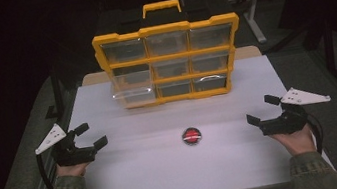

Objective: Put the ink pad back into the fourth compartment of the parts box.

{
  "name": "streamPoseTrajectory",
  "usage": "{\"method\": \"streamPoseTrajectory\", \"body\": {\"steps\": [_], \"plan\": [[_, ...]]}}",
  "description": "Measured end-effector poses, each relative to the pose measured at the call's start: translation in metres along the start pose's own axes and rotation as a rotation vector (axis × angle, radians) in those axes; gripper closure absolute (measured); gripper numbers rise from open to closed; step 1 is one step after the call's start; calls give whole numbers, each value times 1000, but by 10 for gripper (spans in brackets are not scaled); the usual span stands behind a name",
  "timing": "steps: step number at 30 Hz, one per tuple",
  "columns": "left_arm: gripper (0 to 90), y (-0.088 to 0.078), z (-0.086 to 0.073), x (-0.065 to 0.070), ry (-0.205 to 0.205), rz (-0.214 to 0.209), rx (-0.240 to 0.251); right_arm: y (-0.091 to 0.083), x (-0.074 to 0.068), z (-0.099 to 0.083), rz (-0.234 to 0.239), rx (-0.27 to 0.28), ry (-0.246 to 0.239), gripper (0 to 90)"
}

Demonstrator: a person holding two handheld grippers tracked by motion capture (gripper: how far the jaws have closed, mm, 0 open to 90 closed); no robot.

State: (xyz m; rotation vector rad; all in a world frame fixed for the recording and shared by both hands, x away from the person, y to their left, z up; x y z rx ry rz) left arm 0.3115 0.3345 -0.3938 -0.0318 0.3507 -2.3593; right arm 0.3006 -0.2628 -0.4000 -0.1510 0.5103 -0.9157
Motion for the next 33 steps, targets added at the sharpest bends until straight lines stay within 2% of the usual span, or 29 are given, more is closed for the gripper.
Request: {"method": "streamPoseTrajectory", "body": {"steps": [2, 6, 14, 19, 33], "plan": [[0, 0, 0, 0, -1, 3, 0, 0, -1, 2, 7, 2, 7, 0], [0, -1, -1, -1, 0, 10, -4, 3, -6, 6, 13, -7, -7, 0], [0, -1, -2, -3, -9, 16, -7, 20, -23, 10, 27, -78, -58, 0], [0, -1, -2, -3, -10, 17, -5, 28, -30, 15, 35, -103, -87, 0], [0, -1, -3, -4, -9, 23, -16, 52, -43, 21, 76, -193, -128, 0]]}}
Point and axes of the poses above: each handheld gripper's, and its own axes: y roughly forward along the jaws, z roughly out of its top, x roughly to its right, the point moved 1 cm from there along y, roughly forward along the jaws, and after that the axes turned 14 degrees about y, right-handed, at the moved point
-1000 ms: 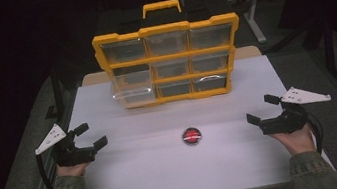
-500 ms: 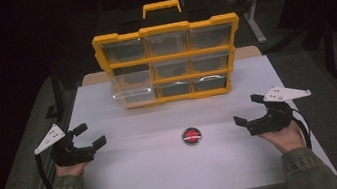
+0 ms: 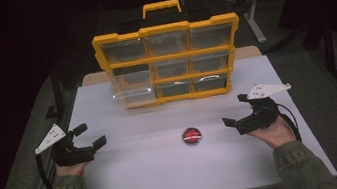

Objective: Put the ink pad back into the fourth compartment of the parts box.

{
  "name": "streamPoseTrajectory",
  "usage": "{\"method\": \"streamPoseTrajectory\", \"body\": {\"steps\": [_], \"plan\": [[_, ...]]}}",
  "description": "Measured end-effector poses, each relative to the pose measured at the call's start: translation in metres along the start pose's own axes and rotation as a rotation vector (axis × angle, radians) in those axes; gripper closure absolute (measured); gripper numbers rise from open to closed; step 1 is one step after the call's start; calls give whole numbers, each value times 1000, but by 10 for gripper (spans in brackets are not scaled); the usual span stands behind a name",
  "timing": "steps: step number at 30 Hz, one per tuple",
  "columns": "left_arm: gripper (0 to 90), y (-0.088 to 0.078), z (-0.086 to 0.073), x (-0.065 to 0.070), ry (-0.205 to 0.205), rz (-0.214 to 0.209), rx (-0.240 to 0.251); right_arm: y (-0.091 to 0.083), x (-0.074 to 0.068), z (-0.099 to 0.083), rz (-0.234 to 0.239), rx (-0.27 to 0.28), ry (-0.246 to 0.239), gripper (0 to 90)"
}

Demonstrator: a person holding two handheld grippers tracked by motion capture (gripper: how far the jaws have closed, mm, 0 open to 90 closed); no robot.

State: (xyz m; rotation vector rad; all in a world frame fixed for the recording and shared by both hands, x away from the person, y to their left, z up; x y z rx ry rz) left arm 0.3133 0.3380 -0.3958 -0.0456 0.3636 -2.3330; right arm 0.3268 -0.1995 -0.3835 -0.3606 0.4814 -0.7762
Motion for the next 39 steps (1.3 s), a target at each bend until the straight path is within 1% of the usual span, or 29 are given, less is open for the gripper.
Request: {"method": "streamPoseTrajectory", "body": {"steps": [3, 5, 10, 11, 16, 20, 27, 32, 39], "plan": [[0, 0, 0, 0, 0, -1, 1, 3, -2, 2, 7, -7, -2, 0], [0, 0, 0, 0, 3, -2, 3, 7, -5, 5, 14, -19, -15, 0], [0, 0, 0, 0, 0, -1, 3, 14, -9, 8, 25, -39, -27, 0], [0, 0, 0, 0, 0, -1, 3, 17, -11, 10, 27, -48, -38, 0], [0, 0, 0, 0, 3, 1, 3, 24, -16, 13, 38, -61, -53, 0], [0, 0, 0, 0, 2, 0, 4, 32, -20, 15, 46, -82, -65, 0], [0, 0, 0, 0, 3, 1, 2, 39, -24, 16, 61, -92, -72, 0], [0, 0, 0, 0, 1, 3, 3, 49, -27, 15, 69, -121, -79, 0], [0, 0, 0, 0, -2, 4, 6, 62, -33, 14, 90, -145, -84, 0]]}}
Point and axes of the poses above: each handheld gripper's, and its own axes: y roughly forward along the jaws, z roughly out of its top, x roughly to its right, the point moved 1 cm from there along y, roughly forward along the jaws, and after that the axes turned 14 degrees about y, right-handed, at the moved point
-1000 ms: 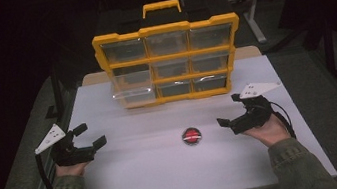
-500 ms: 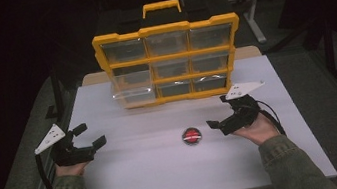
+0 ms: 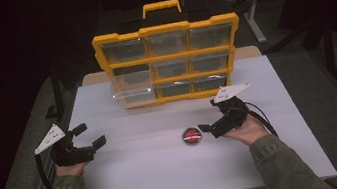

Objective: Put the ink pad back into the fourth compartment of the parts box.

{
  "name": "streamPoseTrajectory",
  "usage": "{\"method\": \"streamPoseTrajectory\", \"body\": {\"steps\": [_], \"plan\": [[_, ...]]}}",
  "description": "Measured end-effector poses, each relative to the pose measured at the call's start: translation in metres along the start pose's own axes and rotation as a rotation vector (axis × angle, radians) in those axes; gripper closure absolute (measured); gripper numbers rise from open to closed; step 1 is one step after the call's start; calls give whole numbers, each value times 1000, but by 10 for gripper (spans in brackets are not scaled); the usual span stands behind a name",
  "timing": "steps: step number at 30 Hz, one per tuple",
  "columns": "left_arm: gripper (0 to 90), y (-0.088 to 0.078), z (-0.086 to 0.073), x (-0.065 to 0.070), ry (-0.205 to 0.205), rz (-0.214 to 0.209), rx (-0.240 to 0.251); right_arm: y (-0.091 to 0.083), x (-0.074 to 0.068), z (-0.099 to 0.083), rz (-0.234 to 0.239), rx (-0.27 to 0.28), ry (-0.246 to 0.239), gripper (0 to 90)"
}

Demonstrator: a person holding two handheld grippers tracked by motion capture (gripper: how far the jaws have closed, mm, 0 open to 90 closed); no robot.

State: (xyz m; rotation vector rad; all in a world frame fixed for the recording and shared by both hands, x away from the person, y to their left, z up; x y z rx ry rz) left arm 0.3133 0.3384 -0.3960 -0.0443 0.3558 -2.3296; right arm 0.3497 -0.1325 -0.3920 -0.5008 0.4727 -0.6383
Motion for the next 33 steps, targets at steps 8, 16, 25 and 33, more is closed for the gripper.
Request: {"method": "streamPoseTrajectory", "body": {"steps": [8, 16, 25, 33], "plan": [[0, 0, 0, 0, 8, -8, 0, 14, -4, 3, 15, -34, -17, 0], [0, 1, 0, 0, 5, -9, -2, 27, -6, 2, 19, -67, -22, 0], [0, 1, 0, 1, 5, -13, 0, 41, -11, -1, 36, -96, -28, 0], [0, -1, 0, 0, 0, -9, 9, 59, -14, -7, 41, -141, -30, 0]]}}
Point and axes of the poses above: each handheld gripper's, and its own axes: y roughly forward along the jaws, z roughly out of its top, x roughly to its right, the point moved 1 cm from there along y, roughly forward along the jaws, and after that the axes turned 14 degrees about y, right-handed, at the moved point
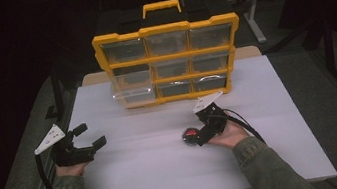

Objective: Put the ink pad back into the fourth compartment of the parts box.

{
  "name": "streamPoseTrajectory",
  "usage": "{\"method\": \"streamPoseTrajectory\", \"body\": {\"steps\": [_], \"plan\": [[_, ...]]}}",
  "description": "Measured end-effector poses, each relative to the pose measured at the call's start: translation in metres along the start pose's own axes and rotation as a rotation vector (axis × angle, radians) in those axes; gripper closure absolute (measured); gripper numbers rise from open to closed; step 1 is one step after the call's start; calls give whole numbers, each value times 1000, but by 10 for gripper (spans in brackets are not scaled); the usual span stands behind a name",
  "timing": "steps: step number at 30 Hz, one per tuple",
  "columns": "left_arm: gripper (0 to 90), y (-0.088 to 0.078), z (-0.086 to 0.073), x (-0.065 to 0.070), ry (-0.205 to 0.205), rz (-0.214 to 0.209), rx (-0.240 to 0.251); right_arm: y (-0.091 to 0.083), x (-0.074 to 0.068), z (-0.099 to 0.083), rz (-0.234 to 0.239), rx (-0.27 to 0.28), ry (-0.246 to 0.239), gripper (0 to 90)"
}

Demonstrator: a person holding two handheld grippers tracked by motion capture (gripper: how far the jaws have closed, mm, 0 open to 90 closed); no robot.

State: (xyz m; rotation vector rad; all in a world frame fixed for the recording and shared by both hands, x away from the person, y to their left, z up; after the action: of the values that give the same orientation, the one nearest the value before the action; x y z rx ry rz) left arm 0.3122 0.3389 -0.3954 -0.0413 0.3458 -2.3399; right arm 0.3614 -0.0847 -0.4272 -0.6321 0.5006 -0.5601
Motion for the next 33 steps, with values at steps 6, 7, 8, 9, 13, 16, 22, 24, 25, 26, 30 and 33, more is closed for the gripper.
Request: {"method": "streamPoseTrajectory", "body": {"steps": [6, 7, 8, 9, 13, 16, 22, 24, 25, 26, 30, 33], "plan": [[0, -1, 0, 0, -1, 3, 1, 13, -3, -3, 0, -28, -8, 0], [0, -1, 0, 0, -2, 3, 2, 14, -2, -4, -4, -35, -11, 0], [0, -1, 0, 0, -2, 5, 2, 15, -2, -4, -5, -41, -7, 0], [0, -2, 0, 0, -2, 5, 2, 16, -2, -5, 1, -45, -4, 18], [0, -2, 0, -1, -3, 6, 1, 18, 1, -5, 7, -59, 1, 39], [0, -1, 0, 0, -4, 5, 0, 19, 2, -6, 9, -69, 7, 48], [0, -1, 0, 0, -4, 3, -1, 21, 4, -9, 6, -94, 14, 70], [0, -1, 0, 0, -1, 3, -2, 22, 4, -11, 10, -97, 11, 113], [0, -1, 0, 0, -1, 3, -2, 22, 4, -11, 10, -97, 11, 113], [0, -1, 0, 0, -1, 3, -2, 23, 5, -11, 13, -100, 6, 129], [0, 0, -1, 0, 1, 0, -7, 25, 3, -14, 8, -111, -2, 202], [0, 0, -1, 1, 2, -2, -7, 26, 2, -16, -3, -116, -20, 253]]}}
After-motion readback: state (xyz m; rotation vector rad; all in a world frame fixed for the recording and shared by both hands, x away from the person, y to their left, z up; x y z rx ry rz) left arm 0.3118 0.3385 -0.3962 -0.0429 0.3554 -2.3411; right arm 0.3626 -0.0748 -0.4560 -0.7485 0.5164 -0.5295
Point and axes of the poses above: each handheld gripper's, and its own axes: y roughly forward along the jaws, z roughly out of its top, x roughly to its right, the point moved 1 cm from there along y, roughly forward along the jaws, and after that the axes turned 14 degrees about y, right-handed, at the moved point
